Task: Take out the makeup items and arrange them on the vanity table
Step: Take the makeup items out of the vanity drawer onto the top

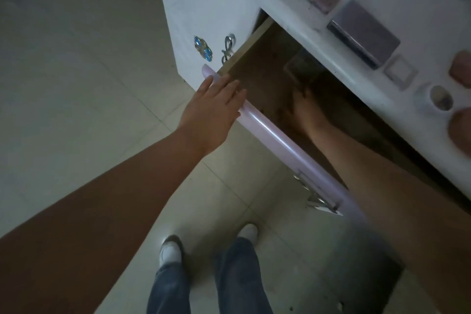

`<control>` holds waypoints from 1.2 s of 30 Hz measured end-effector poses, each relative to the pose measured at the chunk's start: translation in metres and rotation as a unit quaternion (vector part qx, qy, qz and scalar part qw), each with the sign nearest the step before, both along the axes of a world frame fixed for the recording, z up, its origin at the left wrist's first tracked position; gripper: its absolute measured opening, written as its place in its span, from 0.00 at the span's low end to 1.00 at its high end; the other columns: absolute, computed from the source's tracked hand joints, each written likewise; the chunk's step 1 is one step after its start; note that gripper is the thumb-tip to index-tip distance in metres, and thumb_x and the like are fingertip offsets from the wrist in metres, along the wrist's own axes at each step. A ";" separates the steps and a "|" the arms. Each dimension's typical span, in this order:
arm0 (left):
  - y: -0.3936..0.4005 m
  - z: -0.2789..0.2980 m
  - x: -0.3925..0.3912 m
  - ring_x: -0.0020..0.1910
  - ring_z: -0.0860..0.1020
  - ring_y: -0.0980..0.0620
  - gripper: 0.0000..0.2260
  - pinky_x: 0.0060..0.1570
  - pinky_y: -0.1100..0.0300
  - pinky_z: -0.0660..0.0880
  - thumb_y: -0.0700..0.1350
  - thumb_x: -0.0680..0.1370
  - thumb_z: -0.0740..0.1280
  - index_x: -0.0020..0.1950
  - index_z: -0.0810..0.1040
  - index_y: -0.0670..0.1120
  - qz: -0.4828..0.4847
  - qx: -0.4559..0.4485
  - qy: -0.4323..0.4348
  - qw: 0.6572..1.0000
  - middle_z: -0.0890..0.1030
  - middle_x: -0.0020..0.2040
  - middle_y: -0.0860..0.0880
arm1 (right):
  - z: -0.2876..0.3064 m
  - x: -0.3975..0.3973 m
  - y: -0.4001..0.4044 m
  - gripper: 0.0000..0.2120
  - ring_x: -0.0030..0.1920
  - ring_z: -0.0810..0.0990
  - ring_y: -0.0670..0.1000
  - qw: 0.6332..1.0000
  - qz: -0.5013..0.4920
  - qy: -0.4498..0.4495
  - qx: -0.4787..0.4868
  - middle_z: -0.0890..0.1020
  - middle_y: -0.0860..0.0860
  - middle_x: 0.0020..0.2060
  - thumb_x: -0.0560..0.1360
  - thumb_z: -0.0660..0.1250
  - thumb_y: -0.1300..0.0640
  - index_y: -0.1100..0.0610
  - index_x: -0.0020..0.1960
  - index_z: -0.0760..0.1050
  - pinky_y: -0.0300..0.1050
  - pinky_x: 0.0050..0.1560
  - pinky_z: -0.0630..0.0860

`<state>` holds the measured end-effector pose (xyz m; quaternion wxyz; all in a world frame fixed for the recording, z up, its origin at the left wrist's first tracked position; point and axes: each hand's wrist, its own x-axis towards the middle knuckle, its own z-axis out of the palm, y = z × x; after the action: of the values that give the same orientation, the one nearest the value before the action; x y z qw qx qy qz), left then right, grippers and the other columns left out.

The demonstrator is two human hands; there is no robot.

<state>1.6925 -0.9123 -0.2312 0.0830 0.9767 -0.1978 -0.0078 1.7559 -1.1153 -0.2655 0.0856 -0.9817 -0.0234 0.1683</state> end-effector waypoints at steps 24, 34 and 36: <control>0.011 0.009 0.004 0.75 0.50 0.49 0.26 0.73 0.52 0.41 0.40 0.78 0.56 0.75 0.52 0.48 -0.022 0.026 0.071 0.997 0.53 0.76 0.47 | 0.062 -0.025 0.016 0.22 0.45 0.74 0.40 0.975 -0.054 0.050 0.210 0.75 0.46 0.49 0.66 0.73 0.52 0.50 0.57 0.69 0.29 0.40 0.68; -0.102 0.072 0.036 0.75 0.49 0.44 0.24 0.72 0.46 0.46 0.42 0.79 0.57 0.74 0.55 0.48 -0.037 -0.032 0.027 0.998 0.54 0.76 0.45 | 0.153 0.043 -0.139 0.25 0.58 0.74 0.63 0.983 -0.063 -0.171 -0.028 0.75 0.64 0.57 0.68 0.69 0.57 0.59 0.64 0.69 0.54 0.60 0.71; -0.122 0.077 0.051 0.75 0.47 0.45 0.23 0.72 0.47 0.46 0.42 0.80 0.56 0.74 0.55 0.51 -0.060 -0.034 0.023 0.997 0.53 0.76 0.47 | 0.145 0.062 -0.157 0.26 0.59 0.72 0.64 0.989 -0.034 -0.142 -0.036 0.73 0.65 0.57 0.70 0.68 0.58 0.58 0.67 0.67 0.53 0.61 0.69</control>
<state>1.7435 -1.0339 -0.1546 0.1199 0.9594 -0.2538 -0.0288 1.8180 -1.2727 -0.1210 0.0514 -0.9984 0.0047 0.0250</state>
